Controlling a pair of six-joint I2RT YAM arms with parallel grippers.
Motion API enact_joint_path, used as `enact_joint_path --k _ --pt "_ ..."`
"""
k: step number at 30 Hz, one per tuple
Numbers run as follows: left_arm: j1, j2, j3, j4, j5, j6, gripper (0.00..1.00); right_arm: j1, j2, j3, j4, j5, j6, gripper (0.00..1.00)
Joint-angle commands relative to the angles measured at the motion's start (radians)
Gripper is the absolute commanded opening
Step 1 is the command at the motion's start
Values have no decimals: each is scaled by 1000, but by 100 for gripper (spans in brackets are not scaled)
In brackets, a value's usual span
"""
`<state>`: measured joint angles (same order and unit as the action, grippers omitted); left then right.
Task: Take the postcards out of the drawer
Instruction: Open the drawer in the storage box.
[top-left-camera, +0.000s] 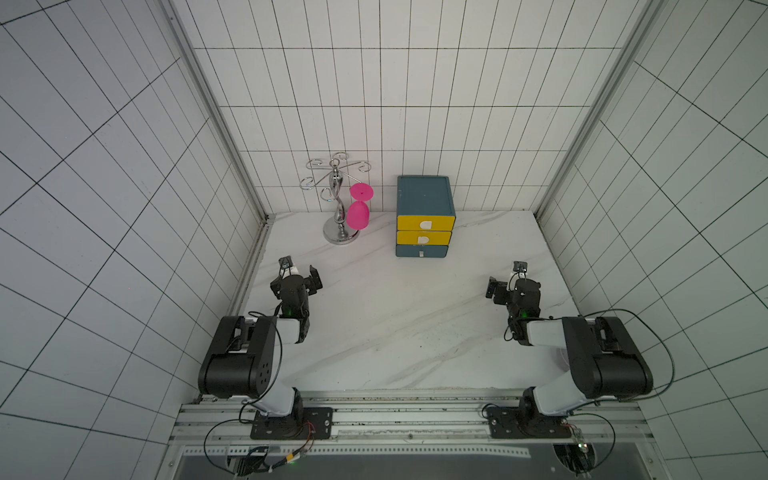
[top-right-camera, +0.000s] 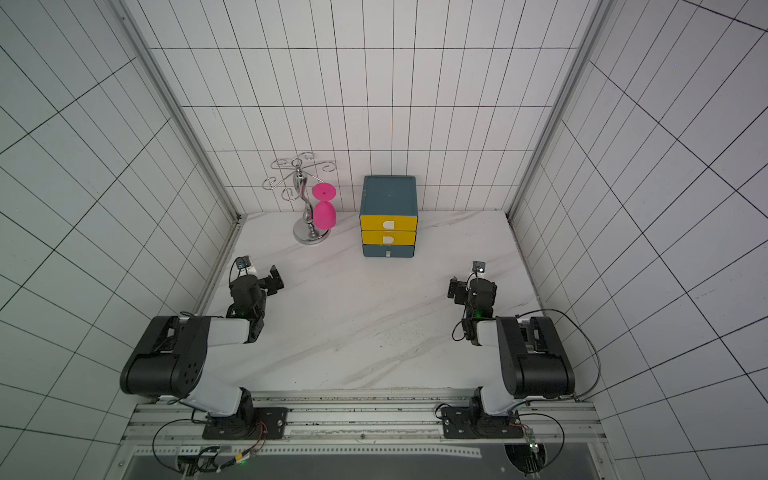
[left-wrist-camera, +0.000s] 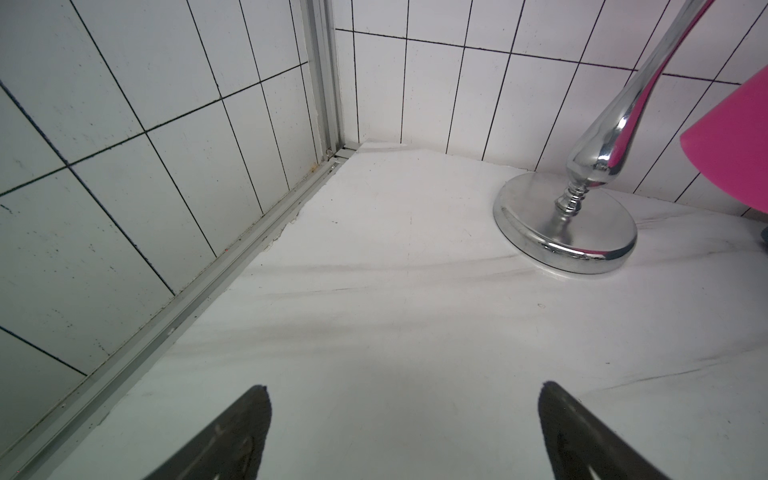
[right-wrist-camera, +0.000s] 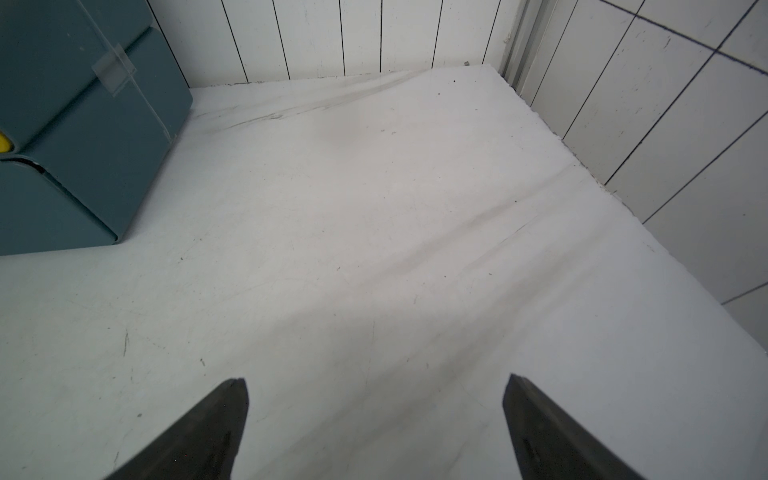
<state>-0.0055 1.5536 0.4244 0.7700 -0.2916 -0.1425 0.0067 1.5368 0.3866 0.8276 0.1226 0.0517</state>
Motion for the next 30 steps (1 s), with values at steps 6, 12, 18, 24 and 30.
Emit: enact_joint_path --k 6,12,18,24,30 --pt "-30 -171 374 -704 106 -93 98 91 -258 153 -458 117 43 99" --pt "-224 -229 436 -665 239 -77 99 101 -377 291 -675 -117 206 99" --pt "-327 -161 619 -722 387 -130 99 98 -316 359 -643 -398 513 99" --pt "-348 7 812 -739 496 -168 99 102 -114 364 -275 -620 885 100" --pt "-392 190 1057 -864 463 -130 99 129 52 424 -11 -642 1142 94"
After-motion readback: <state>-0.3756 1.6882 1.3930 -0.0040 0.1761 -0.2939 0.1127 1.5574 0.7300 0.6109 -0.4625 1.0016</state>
